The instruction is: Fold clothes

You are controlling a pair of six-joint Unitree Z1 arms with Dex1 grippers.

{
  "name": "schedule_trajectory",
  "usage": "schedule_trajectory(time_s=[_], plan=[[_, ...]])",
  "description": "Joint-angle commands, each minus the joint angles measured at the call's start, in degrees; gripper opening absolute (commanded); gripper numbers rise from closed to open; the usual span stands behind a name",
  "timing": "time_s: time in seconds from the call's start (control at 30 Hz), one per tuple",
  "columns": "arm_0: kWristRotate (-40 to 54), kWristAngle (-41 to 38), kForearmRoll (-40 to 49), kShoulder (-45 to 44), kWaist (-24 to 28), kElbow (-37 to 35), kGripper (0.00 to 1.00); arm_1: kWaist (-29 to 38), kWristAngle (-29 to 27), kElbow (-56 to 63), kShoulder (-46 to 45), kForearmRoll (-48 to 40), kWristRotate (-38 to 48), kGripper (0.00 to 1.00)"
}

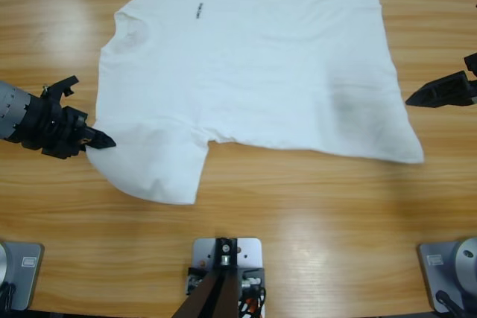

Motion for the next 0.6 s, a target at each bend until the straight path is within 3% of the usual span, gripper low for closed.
schedule_trajectory(time_s=[0.03, 0.33, 0.6], plan=[[1.7, -0.7, -0.8, -1.2, 0.7, 1.8, 0.0, -0.1, 0.1, 1.3, 0.6, -0.1, 2.0, 0.826], [2.2, -0.7, -0.9, -1.5, 0.9, 1.2, 0.0, -10.8, 5.5, 6.0, 0.4, -2.6, 14.0, 0.826], [2.0, -0.7, -0.9, -4.4, 1.8, -2.3, 0.0, -15.2, 8.0, 21.5, -1.9, -19.9, 25.1, 0.826]])
